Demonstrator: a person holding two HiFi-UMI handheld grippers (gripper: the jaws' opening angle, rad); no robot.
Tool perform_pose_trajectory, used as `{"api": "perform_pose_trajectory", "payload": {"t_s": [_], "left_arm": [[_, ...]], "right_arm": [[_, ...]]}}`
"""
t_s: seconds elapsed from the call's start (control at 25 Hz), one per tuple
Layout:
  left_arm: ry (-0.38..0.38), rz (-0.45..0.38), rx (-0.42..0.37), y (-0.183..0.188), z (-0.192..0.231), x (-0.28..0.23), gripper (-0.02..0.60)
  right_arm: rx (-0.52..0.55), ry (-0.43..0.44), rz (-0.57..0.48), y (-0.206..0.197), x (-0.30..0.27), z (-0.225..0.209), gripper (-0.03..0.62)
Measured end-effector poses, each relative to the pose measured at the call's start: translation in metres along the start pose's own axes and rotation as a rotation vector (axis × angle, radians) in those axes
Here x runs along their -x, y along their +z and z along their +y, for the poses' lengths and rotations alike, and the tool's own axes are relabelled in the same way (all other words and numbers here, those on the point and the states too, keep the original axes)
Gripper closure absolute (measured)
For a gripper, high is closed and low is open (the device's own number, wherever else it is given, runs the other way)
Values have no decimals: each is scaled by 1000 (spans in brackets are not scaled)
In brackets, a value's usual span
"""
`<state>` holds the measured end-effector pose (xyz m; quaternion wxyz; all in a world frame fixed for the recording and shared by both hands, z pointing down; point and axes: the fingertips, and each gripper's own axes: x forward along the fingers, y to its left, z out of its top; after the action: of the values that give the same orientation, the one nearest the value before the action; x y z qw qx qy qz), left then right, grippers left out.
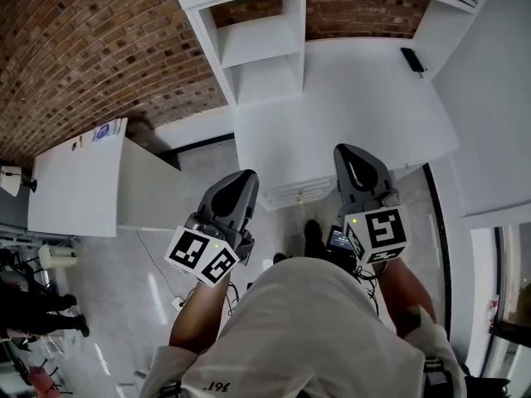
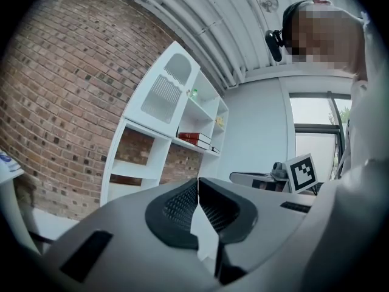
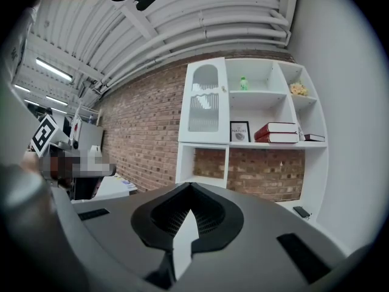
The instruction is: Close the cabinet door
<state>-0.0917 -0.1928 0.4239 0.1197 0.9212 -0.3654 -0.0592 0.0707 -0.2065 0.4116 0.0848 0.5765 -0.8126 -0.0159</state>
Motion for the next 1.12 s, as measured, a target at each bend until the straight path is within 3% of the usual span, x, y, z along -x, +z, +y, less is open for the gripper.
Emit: {"api": "perform_pose_trajectory", "payload": {"t_s": [1.12], "left_arm": [[-63,63,31,-20,-14,-6,574]], "right_arm": [[23,14,37,-12,-3,6,568]]}}
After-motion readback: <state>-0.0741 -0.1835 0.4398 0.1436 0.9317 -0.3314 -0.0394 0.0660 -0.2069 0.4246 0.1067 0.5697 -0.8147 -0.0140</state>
